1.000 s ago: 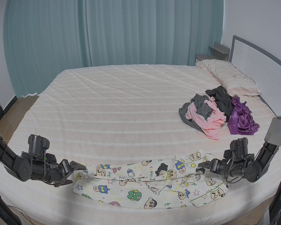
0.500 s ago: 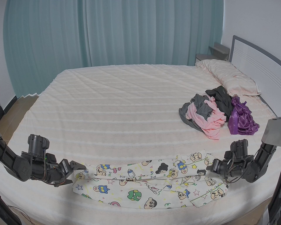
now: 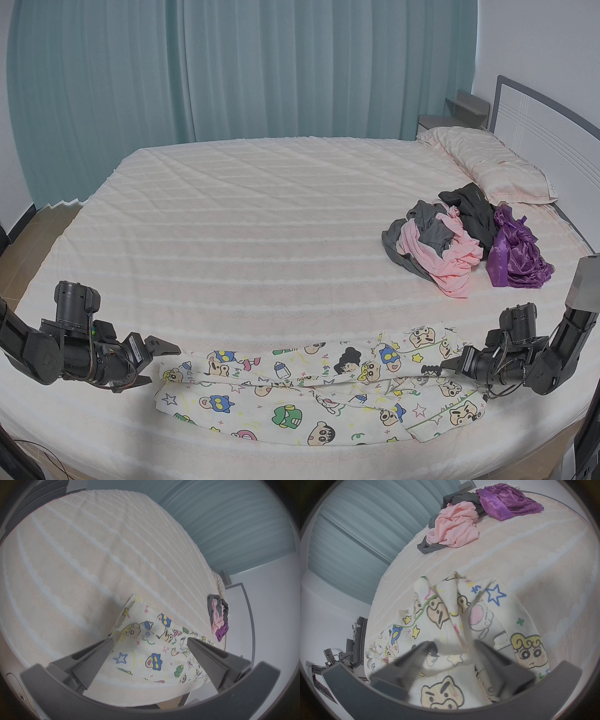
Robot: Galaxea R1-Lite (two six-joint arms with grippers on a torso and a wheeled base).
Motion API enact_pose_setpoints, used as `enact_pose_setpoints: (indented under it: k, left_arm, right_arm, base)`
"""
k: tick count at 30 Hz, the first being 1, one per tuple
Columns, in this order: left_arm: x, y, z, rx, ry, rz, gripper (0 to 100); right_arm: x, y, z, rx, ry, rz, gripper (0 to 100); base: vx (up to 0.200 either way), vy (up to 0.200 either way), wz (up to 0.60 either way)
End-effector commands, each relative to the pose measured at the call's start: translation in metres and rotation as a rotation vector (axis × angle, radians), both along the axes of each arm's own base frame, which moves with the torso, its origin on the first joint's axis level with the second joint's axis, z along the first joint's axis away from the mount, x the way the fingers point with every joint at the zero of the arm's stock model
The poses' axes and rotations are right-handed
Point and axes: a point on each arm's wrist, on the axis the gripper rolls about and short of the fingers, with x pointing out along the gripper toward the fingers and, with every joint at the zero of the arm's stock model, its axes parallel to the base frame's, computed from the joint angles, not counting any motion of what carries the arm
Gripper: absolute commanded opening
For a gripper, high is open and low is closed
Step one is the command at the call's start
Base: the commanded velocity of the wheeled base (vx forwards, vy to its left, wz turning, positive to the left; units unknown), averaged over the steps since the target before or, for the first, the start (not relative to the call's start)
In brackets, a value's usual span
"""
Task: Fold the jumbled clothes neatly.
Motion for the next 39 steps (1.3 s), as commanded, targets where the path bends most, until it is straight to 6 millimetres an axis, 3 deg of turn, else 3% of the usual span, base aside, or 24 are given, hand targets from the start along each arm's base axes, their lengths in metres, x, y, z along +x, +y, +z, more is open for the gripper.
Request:
enact_pose_setpoints:
  k: [1, 3, 7, 14, 19, 39]
  left_arm:
    - [0.005, 0.002, 0.006, 0.004, -0.039, 0.010, 100]
    - [0.009, 0.002, 0.006, 0.008, -0.044, 0.013, 100]
    - [0.037, 0.001, -0.012, 0.077, -0.015, 0.052, 100]
    - [0.049, 0.002, -0.027, 0.160, -0.084, -0.093, 100]
    - [0.048, 0.000, -0.027, 0.083, -0.103, -0.201, 100]
    - [0.041, 0.004, -0.032, 0.151, -0.086, -0.264, 100]
  right_arm:
    - [-0.005, 0.000, 0.003, 0.008, -0.011, 0.003, 100]
    - [-0.007, 0.000, 0.005, 0.010, -0.019, 0.003, 100]
    - [-0.016, 0.001, 0.006, 0.025, -0.056, 0.005, 100]
    - [-0.021, 0.001, 0.007, 0.029, -0.088, 0.007, 100]
    - [-0.021, 0.003, 0.008, 0.031, -0.090, 0.014, 100]
    - [-0.022, 0.008, 0.010, 0.047, -0.099, 0.023, 100]
  base:
    - [0.000, 0.000, 0.00]
    - [0.000, 0.000, 0.00]
    - [0.000, 0.000, 0.00]
    - [0.000, 0.000, 0.00]
    - [0.000, 0.000, 0.00]
    - [0.000, 0.000, 0.00]
